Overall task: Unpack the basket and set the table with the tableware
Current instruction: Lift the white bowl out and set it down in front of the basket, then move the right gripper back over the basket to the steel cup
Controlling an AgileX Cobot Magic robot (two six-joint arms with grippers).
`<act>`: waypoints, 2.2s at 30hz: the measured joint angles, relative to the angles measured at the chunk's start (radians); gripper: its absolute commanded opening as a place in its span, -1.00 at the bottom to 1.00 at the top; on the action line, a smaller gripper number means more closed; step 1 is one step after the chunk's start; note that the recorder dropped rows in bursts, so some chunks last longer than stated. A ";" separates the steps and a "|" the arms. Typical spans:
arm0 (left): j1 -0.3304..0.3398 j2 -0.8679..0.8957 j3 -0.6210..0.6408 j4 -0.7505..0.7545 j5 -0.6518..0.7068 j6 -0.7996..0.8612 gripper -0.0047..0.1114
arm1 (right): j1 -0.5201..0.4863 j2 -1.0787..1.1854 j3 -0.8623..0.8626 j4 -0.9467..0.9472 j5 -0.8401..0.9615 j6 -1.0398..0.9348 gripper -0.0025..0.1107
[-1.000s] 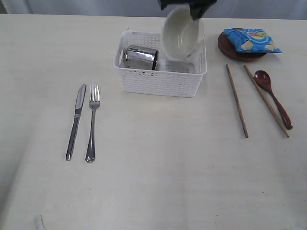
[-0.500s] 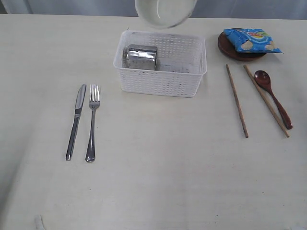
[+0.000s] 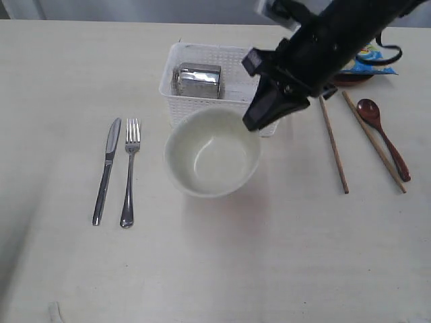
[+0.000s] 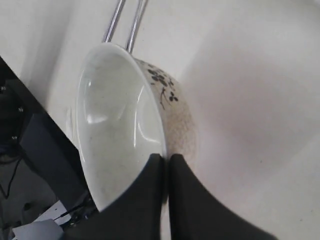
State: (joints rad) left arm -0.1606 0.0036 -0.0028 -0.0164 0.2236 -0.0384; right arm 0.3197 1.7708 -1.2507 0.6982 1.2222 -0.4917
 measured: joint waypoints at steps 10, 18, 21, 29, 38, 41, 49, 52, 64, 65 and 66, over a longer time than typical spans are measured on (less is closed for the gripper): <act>0.000 0.000 0.000 0.000 0.000 0.000 -0.92 | 0.056 0.000 0.192 0.062 -0.110 -0.078 -0.96; 0.000 0.000 0.000 0.000 0.000 0.000 -0.92 | 0.106 0.000 0.238 0.071 -0.312 -0.112 -0.96; 0.000 0.000 0.000 0.000 0.000 0.000 -0.92 | 0.106 0.034 0.240 0.125 -0.349 -0.112 -0.96; 0.000 0.000 0.000 0.000 0.000 0.000 -0.92 | 0.106 0.093 0.225 0.168 -0.398 -0.110 -0.05; 0.000 0.000 0.000 0.000 0.000 0.000 -0.92 | 0.106 0.079 -0.082 -0.071 -0.274 0.149 -0.10; 0.000 0.000 0.000 0.000 0.000 0.000 -0.92 | 0.106 0.079 -0.194 -0.111 -0.261 0.225 -0.10; 0.000 0.000 0.000 0.000 0.000 0.000 -0.92 | 0.106 0.171 -0.519 -0.118 -0.228 0.404 -0.10; 0.000 0.000 0.000 0.000 0.000 0.000 -0.92 | 0.106 0.261 -0.603 -0.118 -0.226 0.469 -0.10; 0.000 0.000 0.000 0.000 0.000 0.000 -0.92 | 0.068 0.473 -0.664 -0.120 -0.226 0.587 -0.10; 0.000 0.000 0.000 0.000 0.000 0.000 -0.92 | 0.064 0.480 -0.664 -0.120 -0.226 0.589 -0.10; 0.000 0.000 0.000 0.000 0.000 0.000 -0.92 | 0.061 0.485 -0.664 -0.122 -0.228 0.590 -0.10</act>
State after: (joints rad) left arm -0.1606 0.0036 -0.0028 -0.0164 0.2236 -0.0384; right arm 0.3810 2.2555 -1.9143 0.5763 0.9947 0.0980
